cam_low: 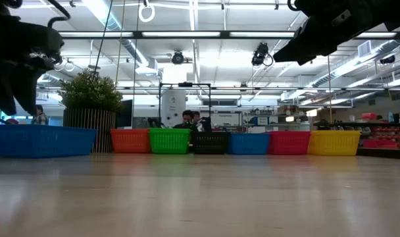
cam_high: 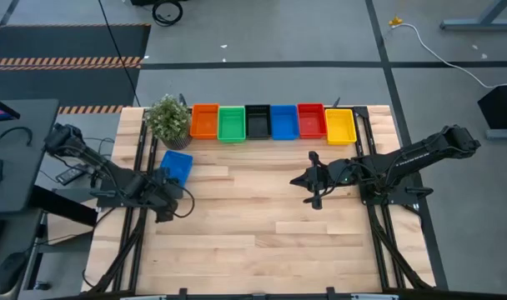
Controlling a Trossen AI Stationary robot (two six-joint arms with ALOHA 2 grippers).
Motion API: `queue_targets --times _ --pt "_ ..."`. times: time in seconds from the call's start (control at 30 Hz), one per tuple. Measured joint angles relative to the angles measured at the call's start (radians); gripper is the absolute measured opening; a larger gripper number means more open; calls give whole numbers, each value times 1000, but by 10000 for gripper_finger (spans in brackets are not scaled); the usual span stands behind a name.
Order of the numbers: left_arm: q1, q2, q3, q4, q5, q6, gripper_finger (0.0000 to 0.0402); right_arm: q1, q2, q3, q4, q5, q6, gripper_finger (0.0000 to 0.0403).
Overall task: Stack baskets by color
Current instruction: Stack the bottom blue bin on top of the top blue bin
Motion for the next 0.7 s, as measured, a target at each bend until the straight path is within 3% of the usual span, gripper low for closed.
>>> queue_targets --times 0.2,0.5,0.7 --pt "64 166 0 5 0 44 148 0 0 0 0 0 0 10" --pt "148 377 3 12 22 45 114 3 1 0 -1 0 1 10" --pt "161 412 71 113 70 155 18 45 -1 0 -5 2 31 7"
